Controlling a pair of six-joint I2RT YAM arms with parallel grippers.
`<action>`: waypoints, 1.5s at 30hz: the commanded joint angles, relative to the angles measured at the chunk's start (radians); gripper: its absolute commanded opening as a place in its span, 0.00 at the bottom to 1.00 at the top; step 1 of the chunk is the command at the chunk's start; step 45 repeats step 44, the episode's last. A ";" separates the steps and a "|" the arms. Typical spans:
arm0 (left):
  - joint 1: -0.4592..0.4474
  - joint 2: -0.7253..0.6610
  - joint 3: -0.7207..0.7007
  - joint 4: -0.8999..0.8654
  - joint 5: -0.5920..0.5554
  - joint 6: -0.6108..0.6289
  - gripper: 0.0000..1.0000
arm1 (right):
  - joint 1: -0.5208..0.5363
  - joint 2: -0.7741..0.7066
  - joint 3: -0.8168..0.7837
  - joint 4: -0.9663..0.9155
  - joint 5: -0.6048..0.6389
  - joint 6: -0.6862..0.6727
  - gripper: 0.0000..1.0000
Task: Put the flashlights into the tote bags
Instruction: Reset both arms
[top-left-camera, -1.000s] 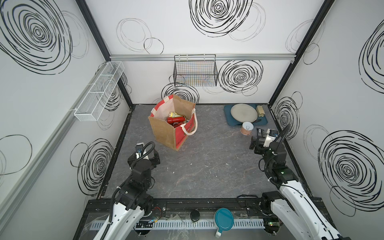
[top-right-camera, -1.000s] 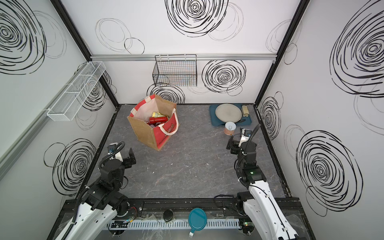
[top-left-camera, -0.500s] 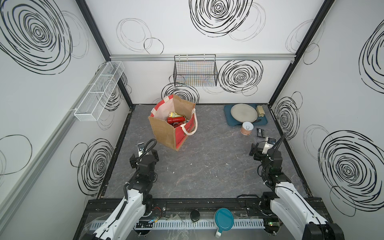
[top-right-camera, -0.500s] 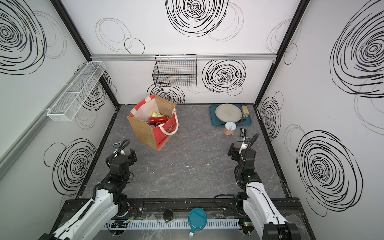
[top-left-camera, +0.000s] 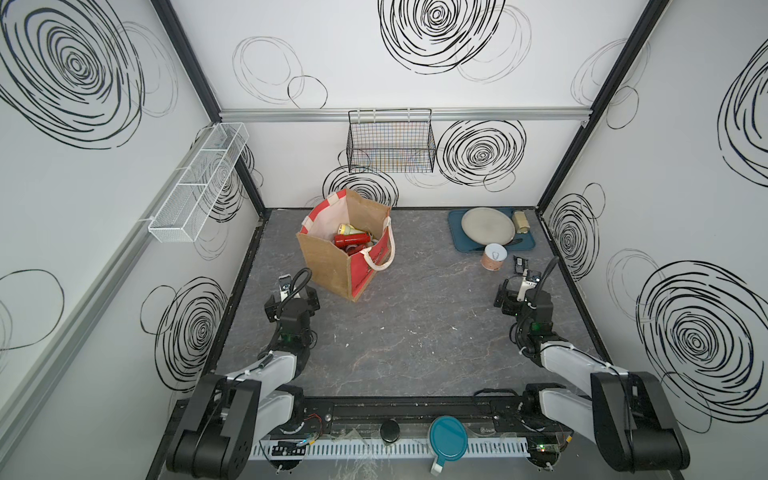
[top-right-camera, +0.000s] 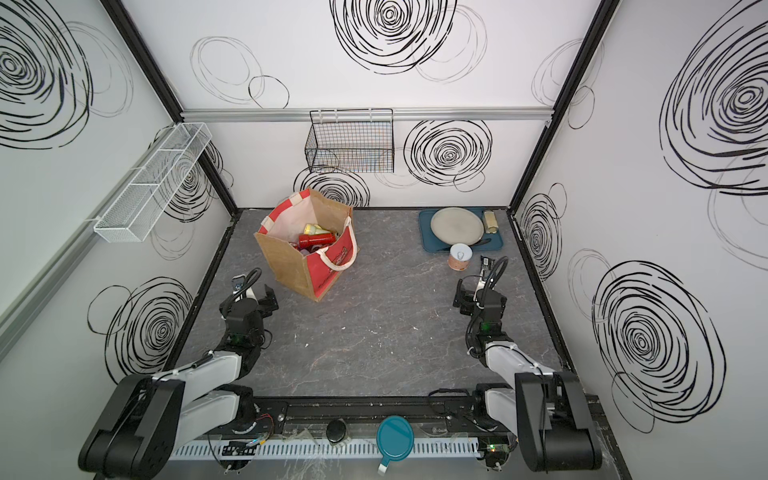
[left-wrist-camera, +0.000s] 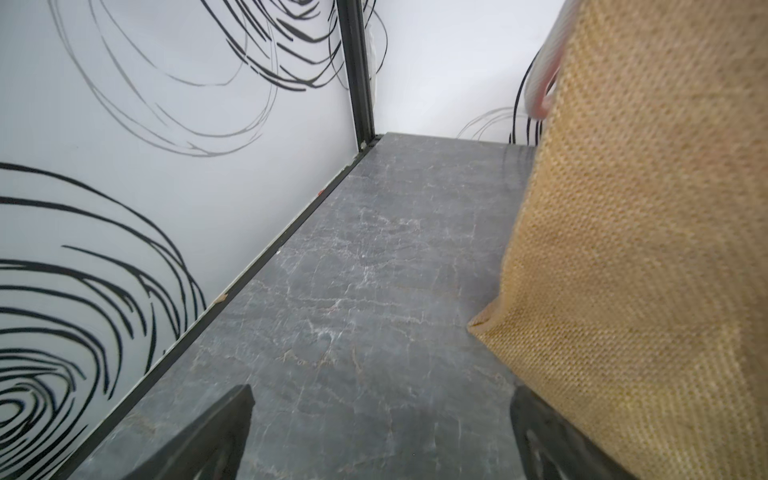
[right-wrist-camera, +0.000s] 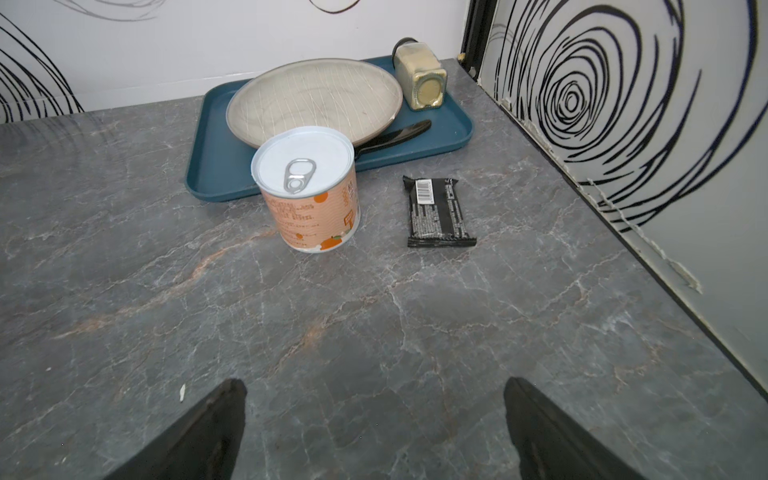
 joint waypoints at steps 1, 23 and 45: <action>0.015 0.064 0.039 0.255 0.061 0.027 0.99 | -0.021 0.048 0.036 0.170 -0.013 -0.011 1.00; -0.006 0.322 0.038 0.555 0.129 0.054 0.99 | -0.066 0.305 0.087 0.357 -0.066 -0.030 1.00; -0.008 0.323 0.038 0.561 0.125 0.055 0.99 | -0.062 0.301 0.086 0.354 -0.064 -0.033 1.00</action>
